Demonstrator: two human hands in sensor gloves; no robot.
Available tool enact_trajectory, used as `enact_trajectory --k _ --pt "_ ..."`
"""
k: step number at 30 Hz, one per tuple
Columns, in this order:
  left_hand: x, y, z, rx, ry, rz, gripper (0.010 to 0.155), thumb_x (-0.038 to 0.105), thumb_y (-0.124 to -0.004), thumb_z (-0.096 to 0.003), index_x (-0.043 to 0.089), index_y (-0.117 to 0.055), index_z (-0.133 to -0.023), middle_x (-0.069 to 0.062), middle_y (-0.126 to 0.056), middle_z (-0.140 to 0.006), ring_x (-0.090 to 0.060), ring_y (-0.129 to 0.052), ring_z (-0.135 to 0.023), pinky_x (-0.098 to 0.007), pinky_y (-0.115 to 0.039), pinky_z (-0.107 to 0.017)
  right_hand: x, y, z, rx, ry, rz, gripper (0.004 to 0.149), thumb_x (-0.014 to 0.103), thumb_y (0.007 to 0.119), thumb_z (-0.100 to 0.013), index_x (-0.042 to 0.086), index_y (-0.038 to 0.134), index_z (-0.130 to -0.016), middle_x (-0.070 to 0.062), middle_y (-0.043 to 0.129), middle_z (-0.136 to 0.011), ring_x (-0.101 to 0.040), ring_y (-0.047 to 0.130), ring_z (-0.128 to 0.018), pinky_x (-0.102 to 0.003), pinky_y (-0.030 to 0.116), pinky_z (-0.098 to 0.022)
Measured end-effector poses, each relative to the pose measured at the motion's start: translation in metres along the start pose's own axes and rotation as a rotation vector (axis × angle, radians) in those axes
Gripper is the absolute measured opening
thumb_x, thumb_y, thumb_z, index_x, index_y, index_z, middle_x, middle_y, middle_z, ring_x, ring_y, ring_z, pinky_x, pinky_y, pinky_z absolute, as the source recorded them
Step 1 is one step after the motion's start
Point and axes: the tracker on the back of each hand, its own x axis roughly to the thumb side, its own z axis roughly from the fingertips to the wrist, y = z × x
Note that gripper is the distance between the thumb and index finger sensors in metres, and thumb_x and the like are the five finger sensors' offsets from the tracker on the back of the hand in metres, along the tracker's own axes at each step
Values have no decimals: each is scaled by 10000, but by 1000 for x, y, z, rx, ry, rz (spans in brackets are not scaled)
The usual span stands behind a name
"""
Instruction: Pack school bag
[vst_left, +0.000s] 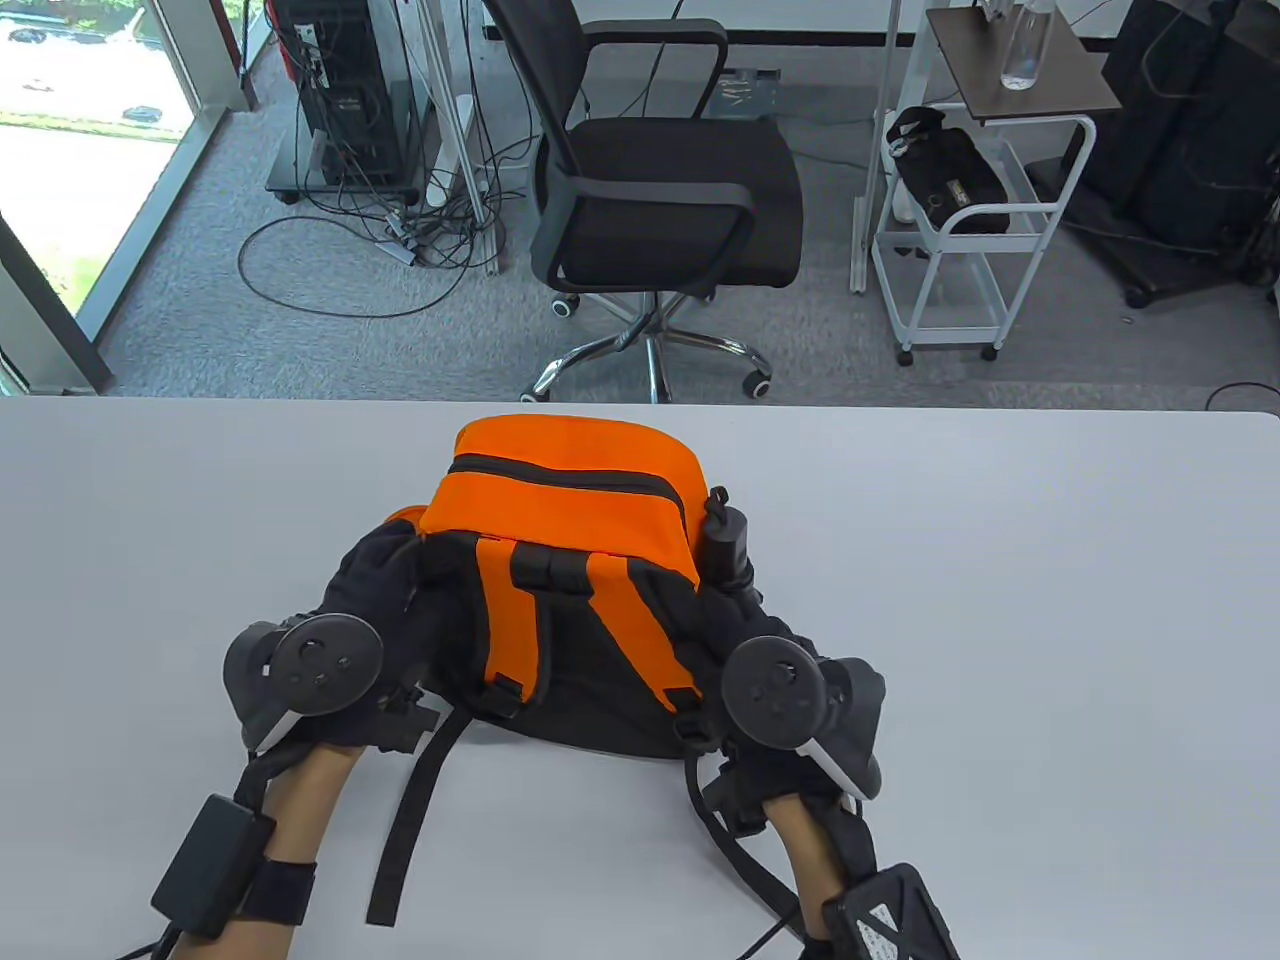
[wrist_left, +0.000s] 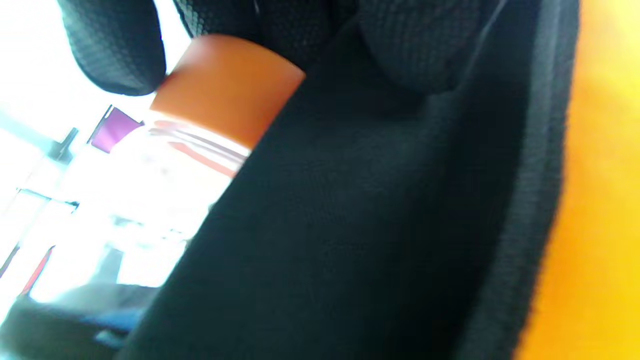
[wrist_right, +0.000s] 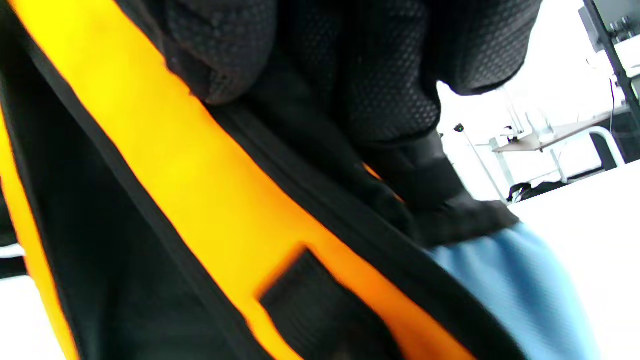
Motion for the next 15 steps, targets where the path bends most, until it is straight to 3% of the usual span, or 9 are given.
enact_trajectory --k 2,7,11,15 --pt "5 6 7 15 -5 52 516 425 -770 -492 199 -846 -950 -91 -874 -873 -328 -828 -939 -617 -812 -601 1 2 2 -32 1 7 469 291 807 -413 220 743 -873 -21 960 -757 -372 984 -586 -578 794 -531" --pt "33 11 26 19 -54 -16 495 412 -762 -501 188 -865 -930 -91 -915 -815 -290 -882 -875 -563 -839 -545 -13 1 -1 -61 66 -3 475 278 804 -412 224 736 -879 -51 952 -775 -376 975 -626 -576 790 -544" --pt "42 18 24 -106 -54 6 557 457 -717 -538 147 -839 -984 -132 -894 -881 -341 -848 -921 -584 -830 -569 -23 -2 1 4 84 -102 512 294 798 -439 198 696 -932 -94 910 -840 -403 951 -665 -594 769 -558" --pt "31 21 21 -111 -39 103 613 457 -707 -542 136 -756 -1062 -182 -838 -1000 -420 -796 -969 -637 -781 -609 -23 -7 5 96 71 -171 593 313 785 -458 155 620 -1006 -170 846 -924 -465 896 -730 -636 720 -584"
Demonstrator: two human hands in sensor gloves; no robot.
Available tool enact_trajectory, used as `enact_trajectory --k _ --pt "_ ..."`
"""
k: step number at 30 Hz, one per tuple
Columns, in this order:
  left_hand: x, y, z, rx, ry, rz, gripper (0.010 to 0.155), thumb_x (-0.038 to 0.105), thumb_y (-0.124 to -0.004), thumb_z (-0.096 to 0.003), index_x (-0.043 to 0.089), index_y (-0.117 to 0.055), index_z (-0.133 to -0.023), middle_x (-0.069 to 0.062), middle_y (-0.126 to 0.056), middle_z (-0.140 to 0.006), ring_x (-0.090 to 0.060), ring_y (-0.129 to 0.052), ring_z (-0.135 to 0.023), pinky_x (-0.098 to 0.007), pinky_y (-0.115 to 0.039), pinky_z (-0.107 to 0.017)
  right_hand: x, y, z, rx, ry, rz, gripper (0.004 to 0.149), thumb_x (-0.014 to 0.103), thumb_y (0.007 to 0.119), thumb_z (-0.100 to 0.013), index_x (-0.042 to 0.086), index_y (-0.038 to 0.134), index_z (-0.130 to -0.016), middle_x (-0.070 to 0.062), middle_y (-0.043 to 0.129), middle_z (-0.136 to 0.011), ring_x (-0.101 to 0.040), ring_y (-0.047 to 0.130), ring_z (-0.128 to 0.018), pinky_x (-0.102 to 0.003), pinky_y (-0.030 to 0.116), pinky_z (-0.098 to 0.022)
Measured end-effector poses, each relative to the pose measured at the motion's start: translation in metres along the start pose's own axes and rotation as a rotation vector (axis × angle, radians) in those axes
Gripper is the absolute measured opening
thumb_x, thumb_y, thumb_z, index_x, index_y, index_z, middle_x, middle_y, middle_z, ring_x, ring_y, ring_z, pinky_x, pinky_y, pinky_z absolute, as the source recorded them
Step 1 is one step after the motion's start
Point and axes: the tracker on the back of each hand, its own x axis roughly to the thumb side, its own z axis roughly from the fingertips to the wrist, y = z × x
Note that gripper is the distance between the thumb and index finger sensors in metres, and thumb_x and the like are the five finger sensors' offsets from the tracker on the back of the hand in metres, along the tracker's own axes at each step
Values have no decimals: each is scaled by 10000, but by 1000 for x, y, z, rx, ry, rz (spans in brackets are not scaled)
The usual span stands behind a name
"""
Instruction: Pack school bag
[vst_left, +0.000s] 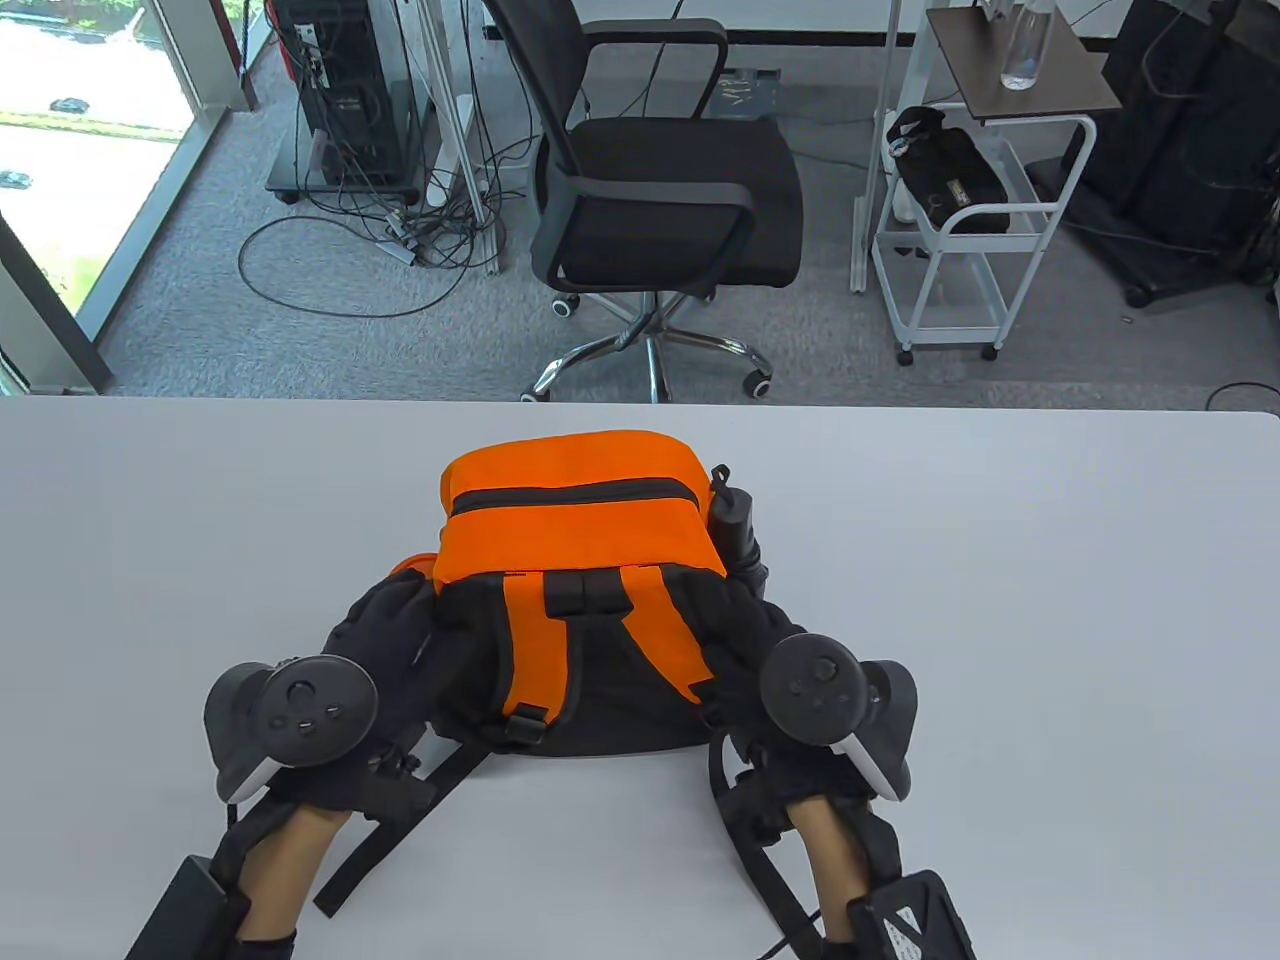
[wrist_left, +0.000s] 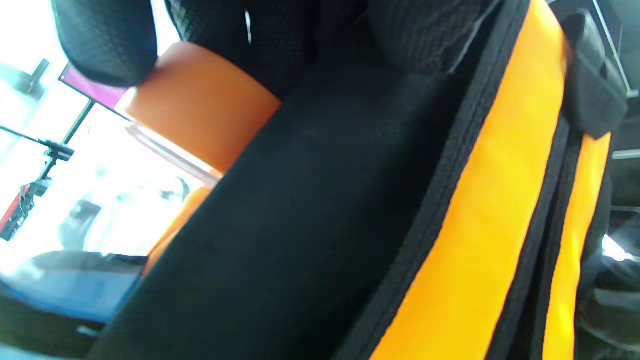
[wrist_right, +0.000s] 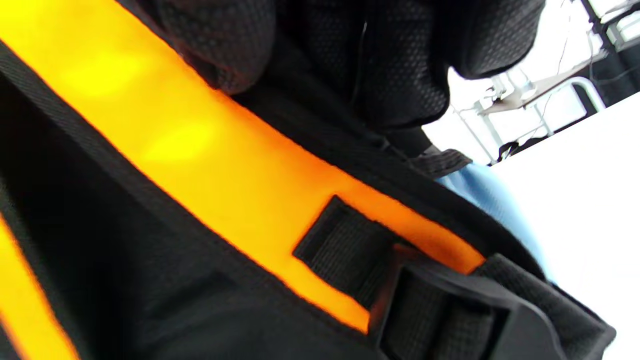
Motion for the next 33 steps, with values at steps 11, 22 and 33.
enact_trajectory --k 11,22,33 --pt "-15 37 20 5 1 -274 747 538 -650 -554 130 -577 -1175 -318 -506 -1189 -597 -548 -1041 -777 -562 -670 -4 -38 7 78 35 240 756 432 712 -481 102 427 -1098 -290 534 -1118 -617 562 -949 -767 465 -673" --pt "-103 -18 44 -343 225 -517 902 608 -613 -535 97 -321 -1218 -366 -218 -1199 -671 -281 -1035 -855 -338 -639 -69 7 23 47 94 509 943 587 647 -431 112 185 -1102 -272 115 -1168 -651 72 -969 -843 128 -621" --pt "-116 -24 53 -442 209 -476 984 681 -591 -510 109 -224 -1222 -372 -142 -1195 -675 -222 -1031 -863 -308 -628 -91 28 28 270 127 562 998 672 640 -410 141 172 -1113 -292 94 -1168 -658 86 -975 -858 154 -613"
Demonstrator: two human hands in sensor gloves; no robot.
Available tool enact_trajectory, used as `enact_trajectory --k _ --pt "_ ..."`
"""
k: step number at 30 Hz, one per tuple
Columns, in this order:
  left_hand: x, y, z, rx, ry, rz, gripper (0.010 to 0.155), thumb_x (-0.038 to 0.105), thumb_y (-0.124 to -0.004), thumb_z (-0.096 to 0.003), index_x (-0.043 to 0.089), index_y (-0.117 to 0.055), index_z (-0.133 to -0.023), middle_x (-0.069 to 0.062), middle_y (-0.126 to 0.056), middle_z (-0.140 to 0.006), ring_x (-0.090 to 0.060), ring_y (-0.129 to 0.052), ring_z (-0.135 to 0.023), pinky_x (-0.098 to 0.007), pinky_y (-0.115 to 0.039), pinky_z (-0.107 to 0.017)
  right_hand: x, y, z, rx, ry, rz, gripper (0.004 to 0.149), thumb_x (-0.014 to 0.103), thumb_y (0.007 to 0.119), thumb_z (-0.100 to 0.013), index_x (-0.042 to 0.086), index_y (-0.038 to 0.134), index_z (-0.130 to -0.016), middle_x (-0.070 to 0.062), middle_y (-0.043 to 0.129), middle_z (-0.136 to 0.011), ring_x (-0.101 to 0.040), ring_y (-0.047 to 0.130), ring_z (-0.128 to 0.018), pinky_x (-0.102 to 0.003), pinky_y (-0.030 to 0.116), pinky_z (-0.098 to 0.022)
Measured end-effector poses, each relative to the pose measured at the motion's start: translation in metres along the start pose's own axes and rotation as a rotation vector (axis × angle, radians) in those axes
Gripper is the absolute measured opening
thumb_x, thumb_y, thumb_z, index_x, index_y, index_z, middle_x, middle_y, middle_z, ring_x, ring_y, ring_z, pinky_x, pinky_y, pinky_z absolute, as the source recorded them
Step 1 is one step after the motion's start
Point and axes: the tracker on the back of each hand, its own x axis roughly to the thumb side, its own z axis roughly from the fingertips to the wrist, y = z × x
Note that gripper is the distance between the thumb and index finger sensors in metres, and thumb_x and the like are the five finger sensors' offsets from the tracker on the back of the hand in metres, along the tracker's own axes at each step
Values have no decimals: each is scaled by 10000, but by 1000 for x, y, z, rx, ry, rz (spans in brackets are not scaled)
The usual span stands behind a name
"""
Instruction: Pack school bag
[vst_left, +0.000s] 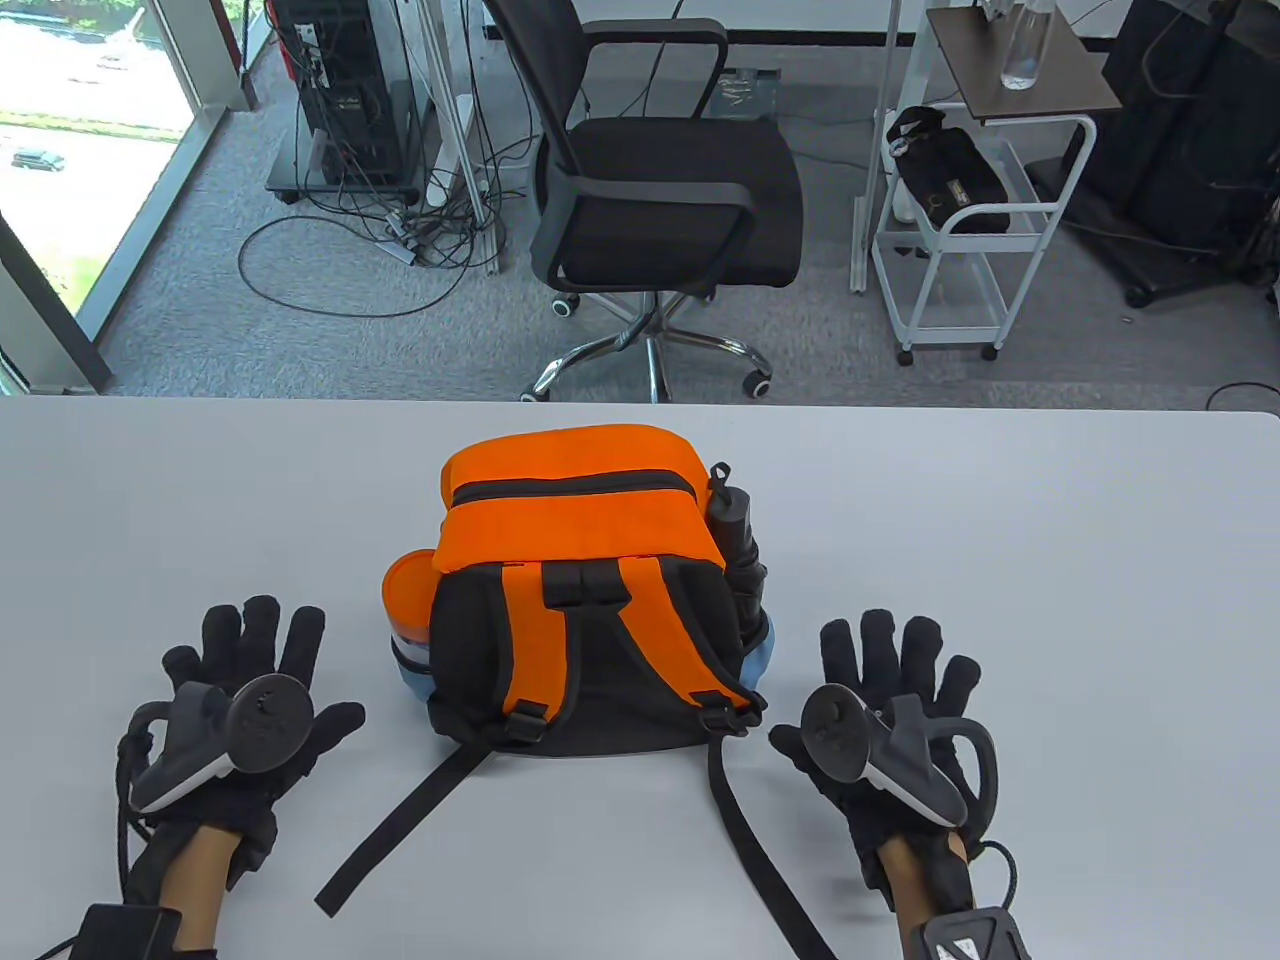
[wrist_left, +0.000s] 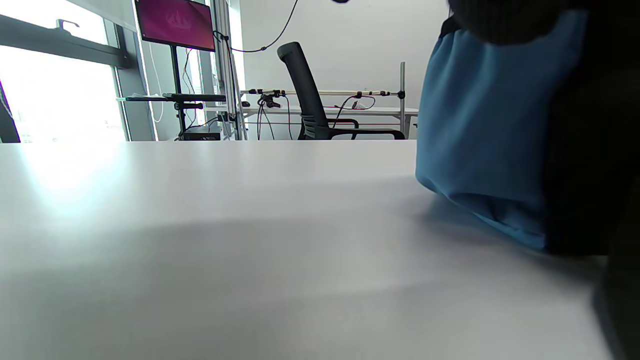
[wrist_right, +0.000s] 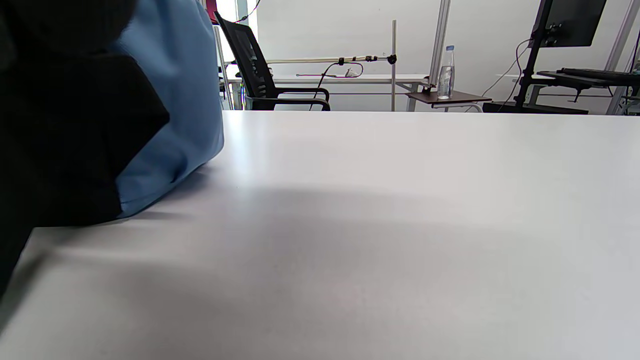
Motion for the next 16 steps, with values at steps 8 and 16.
enact_trajectory --k 8,16 --pt "-1 -1 1 -4 -3 35 973 671 -592 -513 106 -239 -1221 -378 -155 -1193 -673 -242 -1031 -859 -321 -631 2 6 0 43 6 -16 982 637 649 -423 108 182 -1106 -307 130 -1161 -666 122 -973 -853 171 -614" --pt "-3 -1 1 -5 5 60 953 655 -590 -521 98 -258 -1219 -385 -172 -1190 -671 -256 -1031 -856 -330 -632 2 7 -1 90 9 -28 977 621 654 -428 96 179 -1102 -304 136 -1158 -666 129 -972 -851 174 -614"
